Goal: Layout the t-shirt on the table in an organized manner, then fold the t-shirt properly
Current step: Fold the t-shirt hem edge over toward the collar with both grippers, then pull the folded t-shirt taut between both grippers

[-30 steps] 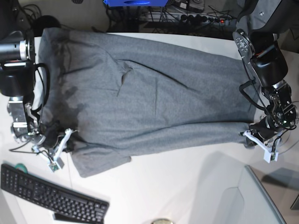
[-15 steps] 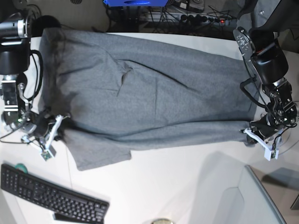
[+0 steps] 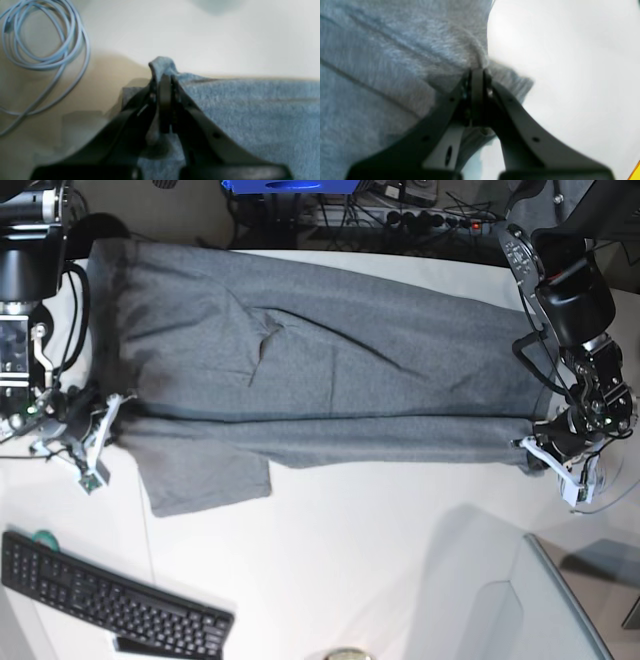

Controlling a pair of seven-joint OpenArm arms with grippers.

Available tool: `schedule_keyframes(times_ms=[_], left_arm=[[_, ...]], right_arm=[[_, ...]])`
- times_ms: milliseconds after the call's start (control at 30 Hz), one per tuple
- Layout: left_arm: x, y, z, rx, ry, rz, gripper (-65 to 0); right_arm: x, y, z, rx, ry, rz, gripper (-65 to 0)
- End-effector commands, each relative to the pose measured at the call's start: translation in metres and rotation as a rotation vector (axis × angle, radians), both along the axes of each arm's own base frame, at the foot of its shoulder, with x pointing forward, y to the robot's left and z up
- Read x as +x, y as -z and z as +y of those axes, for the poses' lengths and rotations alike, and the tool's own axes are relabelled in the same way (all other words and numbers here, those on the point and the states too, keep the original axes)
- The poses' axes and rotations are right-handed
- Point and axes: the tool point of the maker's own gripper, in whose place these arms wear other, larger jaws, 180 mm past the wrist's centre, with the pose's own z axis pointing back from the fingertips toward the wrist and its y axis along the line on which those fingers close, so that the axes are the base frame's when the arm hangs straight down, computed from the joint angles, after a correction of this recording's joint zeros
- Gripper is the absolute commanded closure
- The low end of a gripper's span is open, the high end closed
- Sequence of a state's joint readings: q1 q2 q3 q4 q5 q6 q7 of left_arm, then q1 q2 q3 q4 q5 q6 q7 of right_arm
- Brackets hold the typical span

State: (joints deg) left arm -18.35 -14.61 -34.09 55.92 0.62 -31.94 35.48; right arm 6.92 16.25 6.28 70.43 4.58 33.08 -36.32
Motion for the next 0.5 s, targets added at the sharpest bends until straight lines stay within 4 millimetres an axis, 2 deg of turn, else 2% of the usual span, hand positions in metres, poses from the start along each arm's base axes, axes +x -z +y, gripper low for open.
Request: schedule_keyframes(times_ms=[0,133,467], left_arm=[[0.014,-0.022,0.011,0.02,-0.009,-0.066,0.0],[0.014,-0.023,0.011,0.02,-0.011,-0.068,0.0],[0.014,-0.03,0.025,0.048,-0.016,-0.071,0.0]], right_arm=[[0.01,-0.015,-0.006,-0.012,-0.001,-0.047,0.0],[-0.002,-0.015,0.01,-0.011,-0.021,-0.033,0.0],[-0.025,-0.011,0.022,-0.032,-0.031,0.032,0.0]])
